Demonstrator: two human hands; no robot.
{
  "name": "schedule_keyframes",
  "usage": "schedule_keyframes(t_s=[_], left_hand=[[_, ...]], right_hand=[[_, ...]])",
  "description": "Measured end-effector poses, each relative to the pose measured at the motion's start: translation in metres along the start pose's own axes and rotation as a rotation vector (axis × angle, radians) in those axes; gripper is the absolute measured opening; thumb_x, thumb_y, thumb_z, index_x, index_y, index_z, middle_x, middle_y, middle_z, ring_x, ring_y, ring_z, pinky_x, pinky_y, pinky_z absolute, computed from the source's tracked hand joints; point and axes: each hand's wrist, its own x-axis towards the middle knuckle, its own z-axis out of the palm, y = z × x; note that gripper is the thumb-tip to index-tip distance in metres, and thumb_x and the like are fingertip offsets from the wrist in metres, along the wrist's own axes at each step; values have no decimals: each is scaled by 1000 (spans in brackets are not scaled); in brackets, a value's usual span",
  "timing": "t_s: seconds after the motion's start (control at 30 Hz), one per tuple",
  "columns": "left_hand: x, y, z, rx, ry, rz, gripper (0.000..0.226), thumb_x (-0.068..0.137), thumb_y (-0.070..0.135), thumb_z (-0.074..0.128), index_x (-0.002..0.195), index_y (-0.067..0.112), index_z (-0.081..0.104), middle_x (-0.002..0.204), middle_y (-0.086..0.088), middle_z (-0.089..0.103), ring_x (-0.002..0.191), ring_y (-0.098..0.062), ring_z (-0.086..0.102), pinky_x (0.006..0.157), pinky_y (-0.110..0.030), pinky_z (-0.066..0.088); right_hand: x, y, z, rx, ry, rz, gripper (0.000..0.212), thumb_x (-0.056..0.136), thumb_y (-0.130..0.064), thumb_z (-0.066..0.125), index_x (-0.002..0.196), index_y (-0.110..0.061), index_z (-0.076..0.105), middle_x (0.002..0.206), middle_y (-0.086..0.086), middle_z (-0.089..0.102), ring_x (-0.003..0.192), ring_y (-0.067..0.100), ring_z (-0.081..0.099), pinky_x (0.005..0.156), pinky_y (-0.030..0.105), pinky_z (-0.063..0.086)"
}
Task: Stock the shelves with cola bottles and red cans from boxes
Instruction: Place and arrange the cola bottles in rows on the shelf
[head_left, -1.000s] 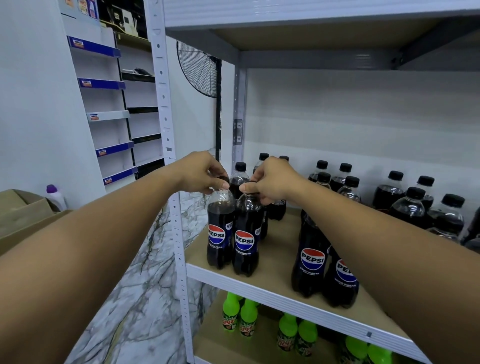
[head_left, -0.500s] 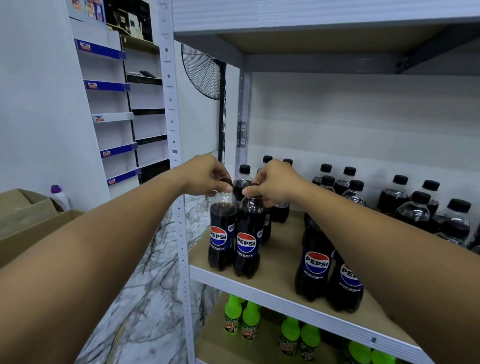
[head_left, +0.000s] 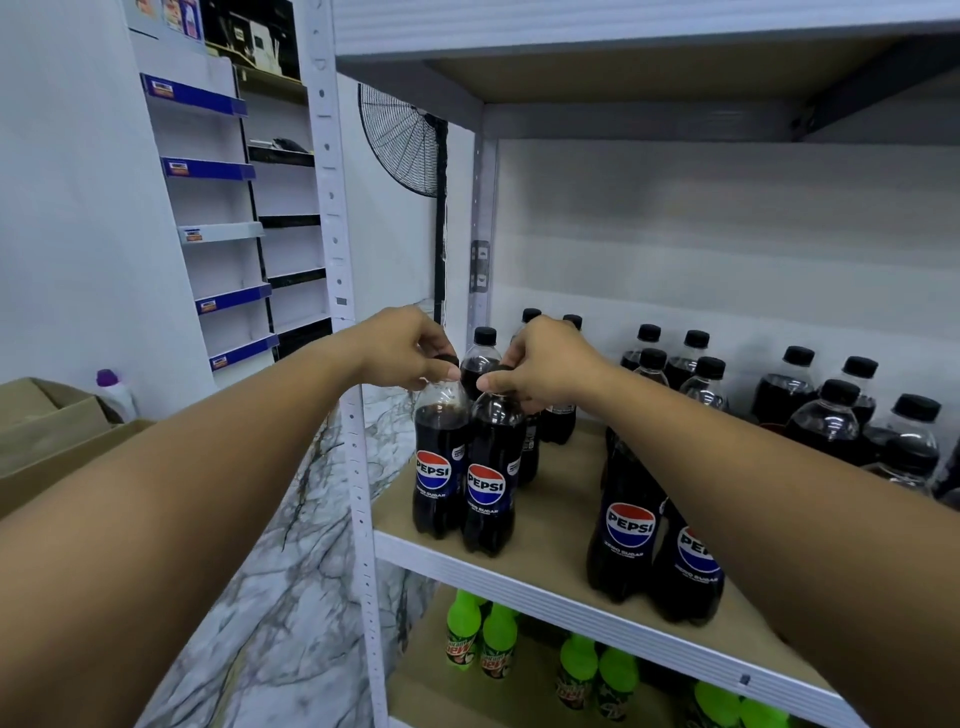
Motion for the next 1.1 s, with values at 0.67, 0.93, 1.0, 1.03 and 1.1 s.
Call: schedule_keyframes(t_s=[0.67, 0.93, 1.0, 1.03, 1.1], left_hand=[[94, 22, -4, 222, 149, -60, 34, 95, 43, 71, 112, 14, 73, 113, -5, 71, 105, -23, 65, 88, -31, 49], [125, 13, 7, 418, 117, -63, 55, 83, 62, 75, 81, 8, 78, 70, 0, 67, 70, -11, 61, 67, -26, 45], [127, 11, 8, 419, 90, -63, 48, 81, 58, 78, 77, 10, 78, 63, 2, 69, 66, -8, 63, 67, -26, 47], [127, 10, 8, 409, 80, -57, 44, 82, 55, 80, 76, 11, 79, 64, 3, 71, 66, -8, 65, 68, -26, 50], [127, 8, 7, 392, 49, -39, 38, 84, 51, 79, 78, 14, 80, 66, 5, 74, 69, -7, 69, 72, -27, 54]], right_hand=[[75, 38, -41, -237, 43, 12, 49, 91, -36, 74, 112, 7, 69, 107, 24, 70, 65, 23, 59, 80, 43, 59], [109, 48, -27, -315, -43, 23, 36, 87, -36, 79, 95, -3, 67, 78, 14, 72, 64, 24, 75, 77, 38, 63], [112, 49, -27, -323, -58, 25, 36, 85, -36, 81, 91, -3, 68, 76, 14, 74, 70, 25, 76, 80, 39, 62], [113, 50, -27, -331, -66, 20, 35, 85, -37, 81, 90, -3, 69, 76, 13, 75, 75, 25, 76, 82, 39, 61], [115, 51, -28, -334, -84, -2, 33, 85, -34, 81, 94, -3, 74, 82, 12, 77, 79, 24, 75, 84, 38, 60]])
